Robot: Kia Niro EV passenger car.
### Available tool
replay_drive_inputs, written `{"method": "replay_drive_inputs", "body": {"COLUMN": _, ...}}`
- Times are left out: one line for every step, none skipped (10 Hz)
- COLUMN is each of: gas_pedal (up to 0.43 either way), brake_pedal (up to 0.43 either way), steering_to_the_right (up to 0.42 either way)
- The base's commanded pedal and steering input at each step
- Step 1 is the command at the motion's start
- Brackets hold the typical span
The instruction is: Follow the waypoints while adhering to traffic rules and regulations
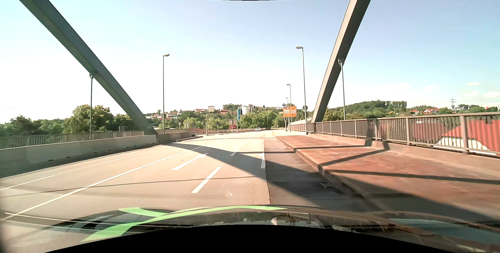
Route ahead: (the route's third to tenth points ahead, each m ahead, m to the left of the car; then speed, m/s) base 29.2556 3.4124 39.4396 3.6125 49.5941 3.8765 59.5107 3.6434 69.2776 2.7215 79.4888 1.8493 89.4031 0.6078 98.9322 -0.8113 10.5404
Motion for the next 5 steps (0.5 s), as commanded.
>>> {"method": "replay_drive_inputs", "body": {"gas_pedal": 0.13, "brake_pedal": 0.0, "steering_to_the_right": -0.007}}
{"method": "replay_drive_inputs", "body": {"gas_pedal": 0.13, "brake_pedal": 0.0, "steering_to_the_right": -0.006}}
{"method": "replay_drive_inputs", "body": {"gas_pedal": 0.13, "brake_pedal": 0.0, "steering_to_the_right": -0.005}}
{"method": "replay_drive_inputs", "body": {"gas_pedal": 0.13, "brake_pedal": 0.0, "steering_to_the_right": -0.004}}
{"method": "replay_drive_inputs", "body": {"gas_pedal": 0.118, "brake_pedal": 0.0, "steering_to_the_right": -0.004}}
